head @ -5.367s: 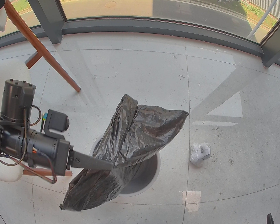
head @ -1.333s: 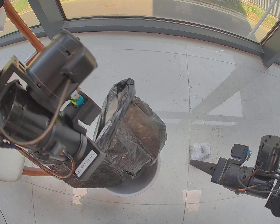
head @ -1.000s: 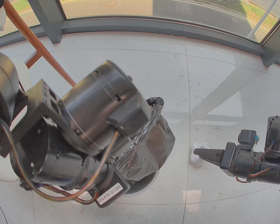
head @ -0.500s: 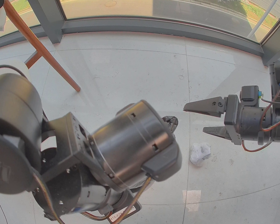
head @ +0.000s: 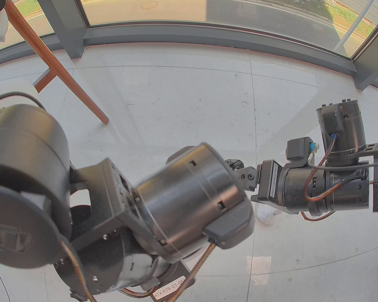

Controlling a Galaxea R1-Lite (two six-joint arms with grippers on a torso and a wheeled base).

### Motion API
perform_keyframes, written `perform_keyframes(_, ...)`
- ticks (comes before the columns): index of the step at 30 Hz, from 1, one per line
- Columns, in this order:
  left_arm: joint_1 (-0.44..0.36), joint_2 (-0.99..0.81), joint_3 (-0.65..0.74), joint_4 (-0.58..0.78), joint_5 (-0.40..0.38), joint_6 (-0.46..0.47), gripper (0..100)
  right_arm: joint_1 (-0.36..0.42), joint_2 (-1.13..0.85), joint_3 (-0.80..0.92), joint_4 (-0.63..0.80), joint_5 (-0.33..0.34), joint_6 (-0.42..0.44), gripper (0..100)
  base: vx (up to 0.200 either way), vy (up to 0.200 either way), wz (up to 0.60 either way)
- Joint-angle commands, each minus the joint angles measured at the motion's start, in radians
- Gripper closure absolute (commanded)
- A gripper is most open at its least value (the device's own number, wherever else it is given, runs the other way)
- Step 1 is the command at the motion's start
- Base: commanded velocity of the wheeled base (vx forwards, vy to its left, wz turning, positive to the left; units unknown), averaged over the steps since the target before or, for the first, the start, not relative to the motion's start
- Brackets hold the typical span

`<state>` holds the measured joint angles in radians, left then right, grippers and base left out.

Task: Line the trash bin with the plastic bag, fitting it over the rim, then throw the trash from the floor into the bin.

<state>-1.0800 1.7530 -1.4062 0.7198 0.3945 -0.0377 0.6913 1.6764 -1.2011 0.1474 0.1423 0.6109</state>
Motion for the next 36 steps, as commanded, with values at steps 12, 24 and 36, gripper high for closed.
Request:
perform_keyframes(12,0.0,0.002,-0.008,0.0,0.003,-0.002,100,-0.003,0.098,0.009,0.0,-0.052,-0.046,0,0.0,0.0,0.0)
perform_keyframes(24,0.006,0.006,0.003,-0.042,0.02,-0.018,100,-0.001,0.103,0.008,-0.002,-0.06,-0.043,100,0.0,0.0,0.0)
perform_keyframes(36,0.02,0.03,-0.007,-0.046,0.046,-0.038,100,0.024,0.16,-0.084,-0.012,-0.087,-0.092,100,0.0,0.0,0.0)
